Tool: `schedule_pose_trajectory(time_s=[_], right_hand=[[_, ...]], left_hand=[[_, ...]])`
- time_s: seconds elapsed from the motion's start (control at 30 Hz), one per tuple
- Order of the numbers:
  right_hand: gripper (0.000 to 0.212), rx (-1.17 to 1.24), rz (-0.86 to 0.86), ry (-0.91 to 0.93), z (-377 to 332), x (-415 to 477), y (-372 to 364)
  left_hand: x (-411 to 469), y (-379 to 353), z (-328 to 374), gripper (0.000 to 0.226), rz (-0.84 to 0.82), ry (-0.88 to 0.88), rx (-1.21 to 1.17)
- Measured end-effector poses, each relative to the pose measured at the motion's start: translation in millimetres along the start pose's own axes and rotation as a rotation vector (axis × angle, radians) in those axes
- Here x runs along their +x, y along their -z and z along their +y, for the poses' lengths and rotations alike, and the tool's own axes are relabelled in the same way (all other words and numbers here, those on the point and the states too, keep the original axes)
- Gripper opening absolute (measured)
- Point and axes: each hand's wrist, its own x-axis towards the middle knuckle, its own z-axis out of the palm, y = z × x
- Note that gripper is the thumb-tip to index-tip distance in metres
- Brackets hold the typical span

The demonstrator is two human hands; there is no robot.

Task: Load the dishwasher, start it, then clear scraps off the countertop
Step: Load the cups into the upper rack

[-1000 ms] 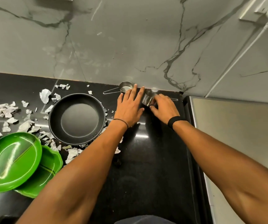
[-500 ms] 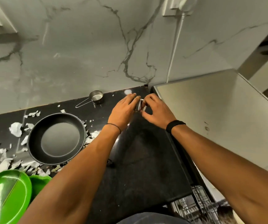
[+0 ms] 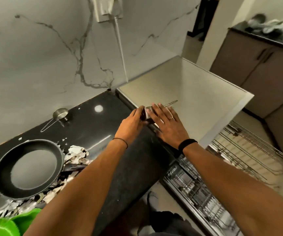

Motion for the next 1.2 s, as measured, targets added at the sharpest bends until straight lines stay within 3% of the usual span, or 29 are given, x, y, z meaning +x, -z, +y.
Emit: schedule_pose_trajectory(time_s=[0.07, 0.2, 0.5, 0.77, 0.97, 1.2], right_hand=[[0.088, -0.007, 0.022, -0.064, 11, -26, 11], [0.103, -0.042, 0.025, -0.224, 43, -78, 32], [0.088, -0.090, 0.022, -0.520, 102, -184, 71], [0.094, 0.063, 0.056, -0.852, 167, -269, 105], [0.093, 0.189, 0.045, -0.836, 208, -321, 110], [0.100, 0.297, 0.063, -0.827, 239, -375, 102]], left_hand=[[2, -14, 24, 0.061, -0.055, -0.025, -0.032], [9, -46, 73, 0.059, -0.149, -0.167, -0.079], [19, -114, 179, 0.064, -0.305, -0.434, -0.063], [11, -179, 266, 0.080, -0.181, -0.778, 0.059], [16, -219, 320, 0.093, -0.188, -1.014, 0.185], [9, -271, 364, 0.083, -0.233, -1.035, 0.177]])
